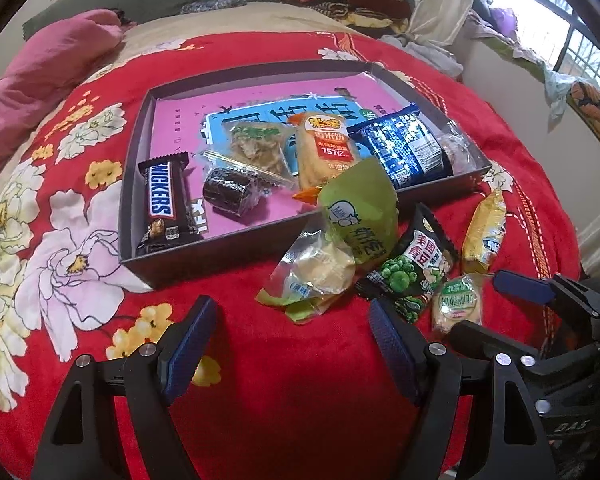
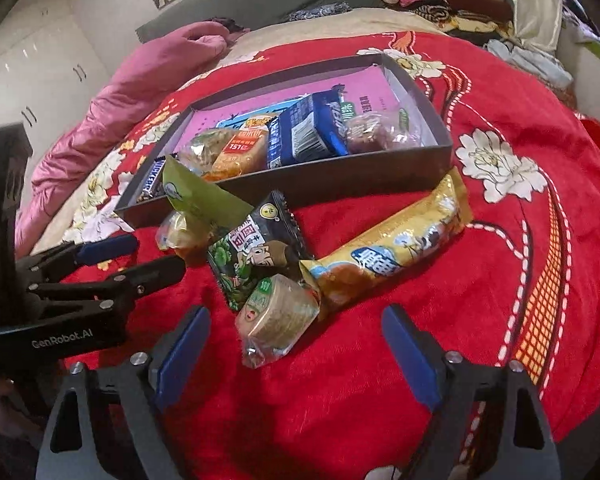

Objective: Organize snacks
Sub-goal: 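Grasp the green-and-clear snack pouch with left tool while right tool grasps the round pastry bag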

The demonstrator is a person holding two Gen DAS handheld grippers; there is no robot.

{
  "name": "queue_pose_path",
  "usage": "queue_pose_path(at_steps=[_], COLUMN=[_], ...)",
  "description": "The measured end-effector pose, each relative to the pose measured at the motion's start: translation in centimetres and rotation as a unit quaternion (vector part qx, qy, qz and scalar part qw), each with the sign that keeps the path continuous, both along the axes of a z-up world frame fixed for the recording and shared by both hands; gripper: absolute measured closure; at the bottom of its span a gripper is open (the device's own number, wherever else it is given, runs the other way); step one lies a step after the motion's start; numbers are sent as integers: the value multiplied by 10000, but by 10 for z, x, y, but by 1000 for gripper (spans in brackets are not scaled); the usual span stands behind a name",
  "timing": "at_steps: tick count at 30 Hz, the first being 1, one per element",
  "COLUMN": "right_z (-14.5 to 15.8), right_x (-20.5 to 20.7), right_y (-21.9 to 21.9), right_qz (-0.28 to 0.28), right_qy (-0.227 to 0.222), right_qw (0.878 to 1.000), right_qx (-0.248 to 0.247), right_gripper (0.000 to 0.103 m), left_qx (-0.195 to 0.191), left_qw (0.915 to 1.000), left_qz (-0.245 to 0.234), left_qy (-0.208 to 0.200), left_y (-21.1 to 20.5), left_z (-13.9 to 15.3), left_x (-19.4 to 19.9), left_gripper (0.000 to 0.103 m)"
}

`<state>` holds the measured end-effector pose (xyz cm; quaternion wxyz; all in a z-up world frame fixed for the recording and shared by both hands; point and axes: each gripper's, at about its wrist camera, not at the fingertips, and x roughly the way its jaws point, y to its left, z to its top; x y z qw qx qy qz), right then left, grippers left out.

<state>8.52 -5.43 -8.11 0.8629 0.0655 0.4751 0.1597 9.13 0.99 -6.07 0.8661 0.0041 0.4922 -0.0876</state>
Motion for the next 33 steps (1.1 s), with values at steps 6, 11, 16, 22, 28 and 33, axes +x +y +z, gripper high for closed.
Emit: queue_pose_path(at_steps=[6,11,16,22,28,33], right_z=[-4,-5,3,6,-3,-14], right_x=[2,6,5,4,10,16], right_y=[10,11,2,-6,-6,-6], right_qz=[259,346,291,279,281,296], right_qy=[-33,-25,-24,61,231,462], right_qw=[9997,9993,9988,9978,9965,9945], right_qx=[4,114,399,607,757,892], right_gripper=[47,59,72,75,74,74], left_qx=[-12,-3,-143,-421,-556,-689], left_qw=[10000,9999,9997,9988,9979,9970], left_qz=[-89,-134,-192,-250,-303,-325], left_qy=[-15,-5,1,60,110,146], left_y=[-4,-6,-7,-8,-9,-4], left_z=[-3,-7,-9,-12,-16,-19], left_x=[5,9,14,21,27,29], left_gripper=[23,23,23,32,45,62])
